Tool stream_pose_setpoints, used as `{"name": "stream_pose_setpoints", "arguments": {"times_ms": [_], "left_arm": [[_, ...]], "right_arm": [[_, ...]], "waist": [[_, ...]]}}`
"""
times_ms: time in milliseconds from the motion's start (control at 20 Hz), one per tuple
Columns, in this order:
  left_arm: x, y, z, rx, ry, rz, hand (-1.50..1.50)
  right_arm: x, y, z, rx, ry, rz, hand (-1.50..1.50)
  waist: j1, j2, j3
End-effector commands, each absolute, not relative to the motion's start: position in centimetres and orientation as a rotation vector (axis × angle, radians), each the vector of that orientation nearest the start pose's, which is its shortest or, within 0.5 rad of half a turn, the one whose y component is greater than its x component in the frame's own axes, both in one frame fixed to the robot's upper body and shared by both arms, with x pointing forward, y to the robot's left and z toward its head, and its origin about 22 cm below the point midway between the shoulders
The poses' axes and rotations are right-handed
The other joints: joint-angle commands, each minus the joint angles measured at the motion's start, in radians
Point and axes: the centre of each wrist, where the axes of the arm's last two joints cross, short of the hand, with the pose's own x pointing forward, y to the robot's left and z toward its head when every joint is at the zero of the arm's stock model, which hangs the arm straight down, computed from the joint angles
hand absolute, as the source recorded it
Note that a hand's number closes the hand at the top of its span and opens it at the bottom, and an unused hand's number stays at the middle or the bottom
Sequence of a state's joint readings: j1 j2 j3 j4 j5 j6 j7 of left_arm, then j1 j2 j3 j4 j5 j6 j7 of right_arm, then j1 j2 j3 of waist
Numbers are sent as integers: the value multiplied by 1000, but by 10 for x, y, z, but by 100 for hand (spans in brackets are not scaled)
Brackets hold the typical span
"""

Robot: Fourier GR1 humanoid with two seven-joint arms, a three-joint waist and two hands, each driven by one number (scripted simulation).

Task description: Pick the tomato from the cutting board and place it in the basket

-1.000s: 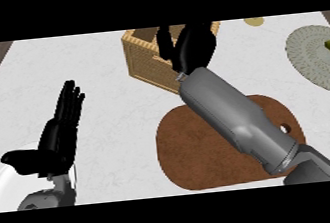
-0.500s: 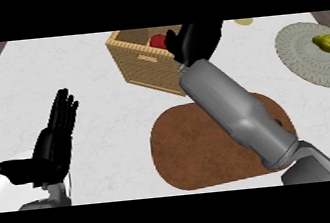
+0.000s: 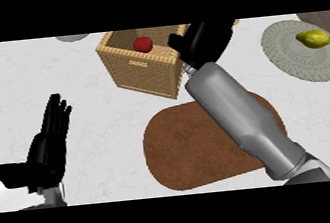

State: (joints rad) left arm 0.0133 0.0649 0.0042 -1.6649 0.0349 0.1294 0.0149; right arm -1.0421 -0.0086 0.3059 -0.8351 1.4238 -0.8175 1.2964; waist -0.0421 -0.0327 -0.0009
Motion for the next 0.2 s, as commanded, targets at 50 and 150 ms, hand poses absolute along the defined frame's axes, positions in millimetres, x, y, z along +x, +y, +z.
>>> {"name": "stream_pose_setpoints", "arguments": {"times_ms": [50,150], "left_arm": [[239,240,24,126,-1648,81,0],[240,250,29,135,-1644,80,0]], "right_arm": [[369,-32,154,-1275,-1481,-244,-150],[351,-30,154,-1254,-1522,-234,-150]], "waist": [[-12,-1,1],[0,0,1]]}}
